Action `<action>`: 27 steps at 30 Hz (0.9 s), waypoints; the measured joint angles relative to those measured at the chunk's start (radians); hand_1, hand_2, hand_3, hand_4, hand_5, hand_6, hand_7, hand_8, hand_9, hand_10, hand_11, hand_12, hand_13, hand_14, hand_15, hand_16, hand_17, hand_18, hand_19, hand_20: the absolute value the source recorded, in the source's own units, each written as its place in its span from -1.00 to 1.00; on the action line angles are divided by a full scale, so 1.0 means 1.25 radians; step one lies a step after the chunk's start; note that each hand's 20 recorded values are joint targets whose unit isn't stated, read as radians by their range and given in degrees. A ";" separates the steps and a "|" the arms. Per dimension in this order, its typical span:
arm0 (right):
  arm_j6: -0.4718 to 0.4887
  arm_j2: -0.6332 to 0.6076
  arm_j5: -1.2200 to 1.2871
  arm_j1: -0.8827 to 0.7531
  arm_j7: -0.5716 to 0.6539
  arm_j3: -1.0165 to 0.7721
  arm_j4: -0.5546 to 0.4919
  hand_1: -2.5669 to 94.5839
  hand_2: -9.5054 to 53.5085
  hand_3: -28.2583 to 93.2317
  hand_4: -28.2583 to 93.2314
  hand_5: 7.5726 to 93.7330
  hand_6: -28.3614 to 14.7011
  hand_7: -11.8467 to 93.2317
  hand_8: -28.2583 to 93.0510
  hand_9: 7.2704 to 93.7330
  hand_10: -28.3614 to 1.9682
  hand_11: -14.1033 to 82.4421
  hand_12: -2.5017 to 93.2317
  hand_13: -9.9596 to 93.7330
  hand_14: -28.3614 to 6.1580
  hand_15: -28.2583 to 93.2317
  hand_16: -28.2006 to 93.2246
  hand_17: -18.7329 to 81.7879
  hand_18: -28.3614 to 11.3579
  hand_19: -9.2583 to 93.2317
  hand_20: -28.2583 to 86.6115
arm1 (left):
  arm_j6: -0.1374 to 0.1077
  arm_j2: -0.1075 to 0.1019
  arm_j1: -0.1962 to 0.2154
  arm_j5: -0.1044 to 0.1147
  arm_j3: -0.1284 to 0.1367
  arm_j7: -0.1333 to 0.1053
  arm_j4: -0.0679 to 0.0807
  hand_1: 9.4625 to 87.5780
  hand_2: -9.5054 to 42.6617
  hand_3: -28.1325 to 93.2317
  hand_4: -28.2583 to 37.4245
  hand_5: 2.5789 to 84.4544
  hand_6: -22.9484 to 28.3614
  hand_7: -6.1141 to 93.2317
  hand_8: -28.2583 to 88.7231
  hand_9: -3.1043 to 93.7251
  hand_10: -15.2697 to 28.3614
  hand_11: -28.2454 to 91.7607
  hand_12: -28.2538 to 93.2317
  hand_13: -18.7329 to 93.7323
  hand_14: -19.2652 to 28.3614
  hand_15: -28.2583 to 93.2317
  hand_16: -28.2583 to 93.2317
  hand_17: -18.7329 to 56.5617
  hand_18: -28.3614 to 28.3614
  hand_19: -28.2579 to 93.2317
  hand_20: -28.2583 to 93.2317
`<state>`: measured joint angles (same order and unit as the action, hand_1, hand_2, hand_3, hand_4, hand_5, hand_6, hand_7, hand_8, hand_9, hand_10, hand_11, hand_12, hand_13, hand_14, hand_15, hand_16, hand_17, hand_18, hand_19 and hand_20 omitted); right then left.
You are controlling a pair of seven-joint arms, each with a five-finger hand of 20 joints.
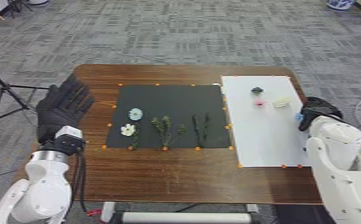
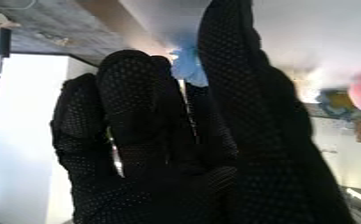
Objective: Arrange flowers
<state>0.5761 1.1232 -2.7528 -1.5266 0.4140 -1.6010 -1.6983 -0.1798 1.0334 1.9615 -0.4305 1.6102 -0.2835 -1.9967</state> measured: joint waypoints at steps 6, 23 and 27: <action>-0.123 0.001 0.000 -0.012 0.008 0.007 0.017 0.55 -0.73 -0.06 -0.93 0.41 0.44 -0.55 -0.54 0.56 0.41 -0.60 -0.42 0.55 0.27 0.61 -0.02 0.17 -0.46 0.84 0.26 | 0.003 0.004 0.002 0.007 0.000 0.005 0.000 -0.62 -0.06 0.62 -1.00 -0.06 0.20 -0.64 -0.68 -0.27 0.30 -0.23 -0.41 -0.20 0.35 -0.24 -0.60 -0.69 0.49 0.04 -0.41; -0.340 -0.020 0.077 -0.086 0.088 0.066 -0.054 0.32 -0.88 0.46 -1.00 0.67 0.37 -0.42 -0.49 0.85 0.37 -0.52 -0.26 0.64 0.29 0.54 0.00 0.26 -0.58 0.89 0.20 | 0.010 0.017 0.027 0.011 0.028 0.009 -0.009 -0.62 -0.06 0.62 -1.00 -0.06 0.20 -0.64 -0.67 -0.26 0.30 -0.23 -0.41 -0.20 0.36 -0.23 -0.60 -0.69 0.50 0.04 -0.41; -0.362 -0.043 0.123 -0.103 0.073 0.097 -0.152 0.30 -0.89 0.49 -1.00 0.67 0.36 -0.42 -0.49 0.84 0.36 -0.52 -0.26 0.64 0.29 0.53 0.00 0.26 -0.59 0.90 0.20 | 0.009 0.022 0.049 0.013 0.052 0.006 -0.018 -0.62 -0.06 0.62 -1.00 -0.05 0.20 -0.64 -0.67 -0.25 0.31 -0.23 -0.41 -0.20 0.35 -0.23 -0.60 -0.69 0.50 0.04 -0.41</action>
<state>0.1233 1.0701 -2.5987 -1.6558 0.5056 -1.4799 -1.8883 -0.1683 1.0610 2.0223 -0.4146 1.6753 -0.2760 -2.0187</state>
